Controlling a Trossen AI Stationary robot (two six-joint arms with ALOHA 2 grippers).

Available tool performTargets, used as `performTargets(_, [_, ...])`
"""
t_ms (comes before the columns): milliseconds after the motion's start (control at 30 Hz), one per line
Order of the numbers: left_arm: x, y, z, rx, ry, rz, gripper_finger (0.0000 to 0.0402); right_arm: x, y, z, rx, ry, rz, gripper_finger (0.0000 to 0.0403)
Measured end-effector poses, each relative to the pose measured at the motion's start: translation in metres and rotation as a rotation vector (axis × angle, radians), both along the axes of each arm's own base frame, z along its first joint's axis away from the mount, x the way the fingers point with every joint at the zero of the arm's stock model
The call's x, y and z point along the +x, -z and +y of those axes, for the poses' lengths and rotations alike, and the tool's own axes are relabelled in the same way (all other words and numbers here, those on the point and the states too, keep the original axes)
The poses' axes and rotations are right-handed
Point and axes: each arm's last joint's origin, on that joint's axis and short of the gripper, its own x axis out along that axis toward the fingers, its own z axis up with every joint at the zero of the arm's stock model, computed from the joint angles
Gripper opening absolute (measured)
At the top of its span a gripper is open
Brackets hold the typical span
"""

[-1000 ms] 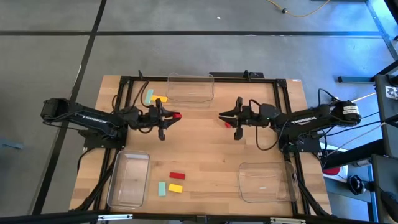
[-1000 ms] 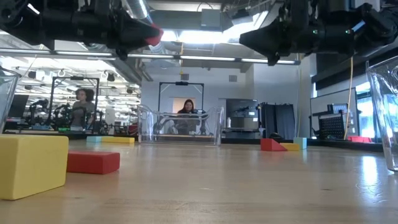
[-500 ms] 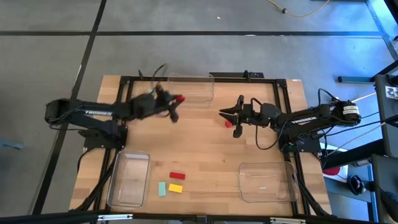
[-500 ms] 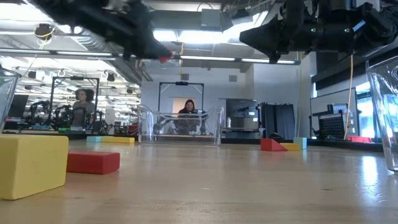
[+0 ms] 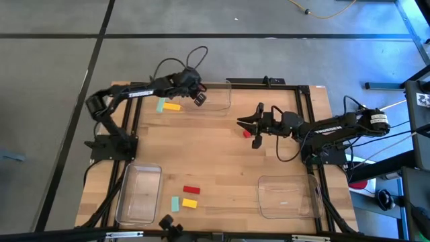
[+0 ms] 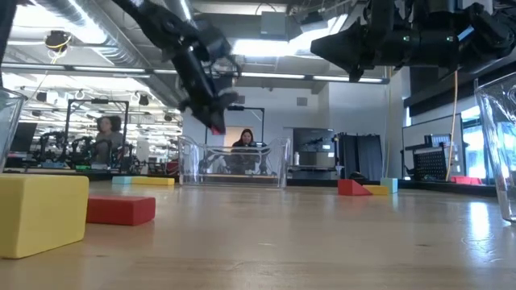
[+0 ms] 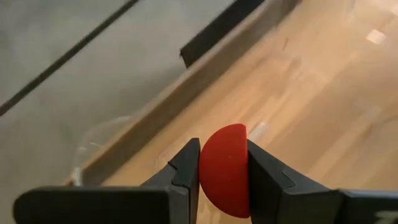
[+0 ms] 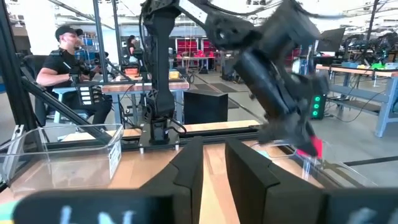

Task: Sort & place blocks by color
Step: Put the top left red block into the top transparent bin, then put the top red block into the top transparent bin

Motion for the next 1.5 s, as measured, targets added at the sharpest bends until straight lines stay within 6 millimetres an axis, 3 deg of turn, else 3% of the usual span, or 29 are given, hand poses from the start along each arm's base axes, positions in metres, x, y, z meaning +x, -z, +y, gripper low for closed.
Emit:
performTargets(200, [0.006, 0.017, 0.003, -0.019, -0.008, 0.049, 0.0097, 0.000, 0.000, 0.000, 0.002, 0.000, 0.000, 0.0071])
performTargets(533, [0.007, 0.017, 0.003, -0.011, -0.011, 0.049, 0.0196, 0.000, 0.000, 0.000, 0.026, -0.002, -0.003, 0.0071])
performTargets(733, [0.004, -0.004, -0.006, -0.054, 0.058, -0.008, 0.0218, 0.000, 0.000, 0.000, 0.024, -0.002, -0.002, 0.0071])
performTargets(867, [0.002, -0.027, -0.034, -0.049, 0.160, -0.081, 0.0219, 0.000, 0.000, 0.000, 0.022, -0.001, -0.002, 0.0071])
performTargets(1000, [-0.002, -0.038, -0.079, 0.028, 0.290, -0.213, 0.0219, 0.000, 0.000, 0.000, 0.022, -0.001, -0.001, 0.0071])
performTargets(1133, [-0.017, -0.029, -0.125, 0.103, 0.425, -0.393, 0.0219, 0.000, 0.000, 0.000, 0.022, -0.001, -0.001, 0.0071])
performTargets(1267, [-0.039, -0.016, -0.158, 0.162, 0.522, -0.574, 0.0219, 0.000, 0.000, 0.000, 0.023, -0.001, -0.001, 0.0071])
performTargets(1500, [-0.067, -0.006, -0.182, 0.221, 0.543, -0.705, 0.0219, 0.001, -0.004, 0.000, 0.020, -0.002, -0.026, 0.0071])
